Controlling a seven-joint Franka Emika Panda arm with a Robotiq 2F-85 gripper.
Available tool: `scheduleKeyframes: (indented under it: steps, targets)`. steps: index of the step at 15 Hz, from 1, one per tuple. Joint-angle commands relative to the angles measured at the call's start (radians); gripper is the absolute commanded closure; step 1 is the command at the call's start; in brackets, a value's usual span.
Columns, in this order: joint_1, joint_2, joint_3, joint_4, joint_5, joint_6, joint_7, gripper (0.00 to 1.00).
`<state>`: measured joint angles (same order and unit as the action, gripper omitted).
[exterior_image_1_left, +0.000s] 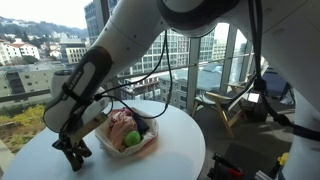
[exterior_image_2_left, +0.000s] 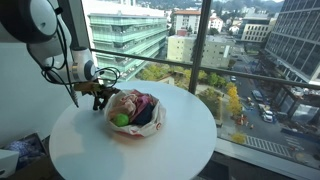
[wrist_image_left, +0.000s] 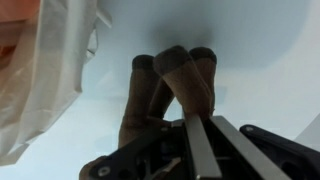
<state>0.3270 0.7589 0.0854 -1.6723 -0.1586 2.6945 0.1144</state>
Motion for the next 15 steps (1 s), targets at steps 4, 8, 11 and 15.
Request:
scheduleKeyframes:
  steps: [4, 8, 11, 15]
  targets:
    - [0.079, -0.390, -0.135, -0.350, -0.076, 0.099, 0.203, 0.98]
    - [0.171, -0.595, -0.307, -0.508, -0.291, 0.103, 0.499, 0.98]
    - [0.192, -0.678, -0.398, -0.564, -0.492, 0.032, 0.699, 0.98]
    - [0.172, -0.601, -0.423, -0.555, -0.613, -0.022, 0.808, 0.98]
